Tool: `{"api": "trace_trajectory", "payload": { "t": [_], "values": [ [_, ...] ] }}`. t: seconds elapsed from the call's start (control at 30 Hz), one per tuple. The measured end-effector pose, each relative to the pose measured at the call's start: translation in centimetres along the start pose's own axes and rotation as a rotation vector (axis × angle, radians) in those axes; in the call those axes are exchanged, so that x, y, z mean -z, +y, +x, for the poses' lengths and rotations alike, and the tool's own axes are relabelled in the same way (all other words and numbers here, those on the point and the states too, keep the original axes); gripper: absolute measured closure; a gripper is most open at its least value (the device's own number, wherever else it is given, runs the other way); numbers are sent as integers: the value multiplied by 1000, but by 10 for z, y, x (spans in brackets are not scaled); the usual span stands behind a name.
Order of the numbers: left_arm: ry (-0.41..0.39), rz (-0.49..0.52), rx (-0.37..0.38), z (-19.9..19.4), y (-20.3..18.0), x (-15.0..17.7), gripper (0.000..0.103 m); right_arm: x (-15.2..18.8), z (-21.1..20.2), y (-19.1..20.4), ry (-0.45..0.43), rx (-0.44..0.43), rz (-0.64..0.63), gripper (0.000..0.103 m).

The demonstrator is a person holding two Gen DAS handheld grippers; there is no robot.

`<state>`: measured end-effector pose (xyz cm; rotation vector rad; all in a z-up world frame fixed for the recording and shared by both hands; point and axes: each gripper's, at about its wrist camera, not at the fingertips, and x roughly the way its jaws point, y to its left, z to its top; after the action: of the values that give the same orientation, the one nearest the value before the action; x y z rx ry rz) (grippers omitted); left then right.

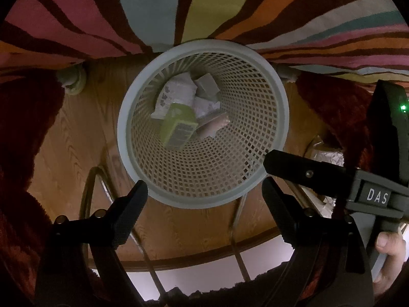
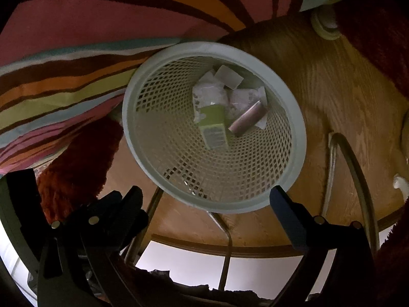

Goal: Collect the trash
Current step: 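Move both tools back up to the remaining boxes on the bed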

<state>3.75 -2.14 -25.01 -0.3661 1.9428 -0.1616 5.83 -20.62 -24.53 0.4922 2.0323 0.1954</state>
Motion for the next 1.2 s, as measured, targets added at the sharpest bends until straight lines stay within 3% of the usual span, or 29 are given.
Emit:
{"api": "trace_trajectory", "payload": {
  "t": [0.27, 0.4, 0.53, 0.63, 0.83, 0.9, 1.0, 1.13, 1.2],
  "values": [
    [11, 5, -2, -2, -1, 7, 15, 12, -12, -3, -28, -48, 12, 8],
    [-39, 4, -7, -14, -1, 16, 15, 22, -21, 4, -42, -89, -24, 8],
    [-115, 19, -21, -33, -3, 29, 15, 36, -42, 19, -152, -76, -107, 8],
    [-212, 51, -53, -53, -8, 40, 15, 47, -63, 27, -261, -90, -164, 8],
    [-481, 125, -123, -101, -23, 61, 15, 76, -117, 48, -544, -87, -324, 8],
    [-591, 142, -138, -121, -26, 67, 15, 82, -130, 53, -622, -69, -374, 8],
    [-740, 146, -189, -145, -29, 73, 15, 97, -156, 66, -814, -7, -483, 8],
    [-913, 139, -270, -169, -27, 78, 7, 112, -178, 75, -1049, 59, -593, 8],
    [-947, 132, -259, -180, -25, 79, 7, 110, -187, 76, -1099, 54, -617, 8]
  ]
}}
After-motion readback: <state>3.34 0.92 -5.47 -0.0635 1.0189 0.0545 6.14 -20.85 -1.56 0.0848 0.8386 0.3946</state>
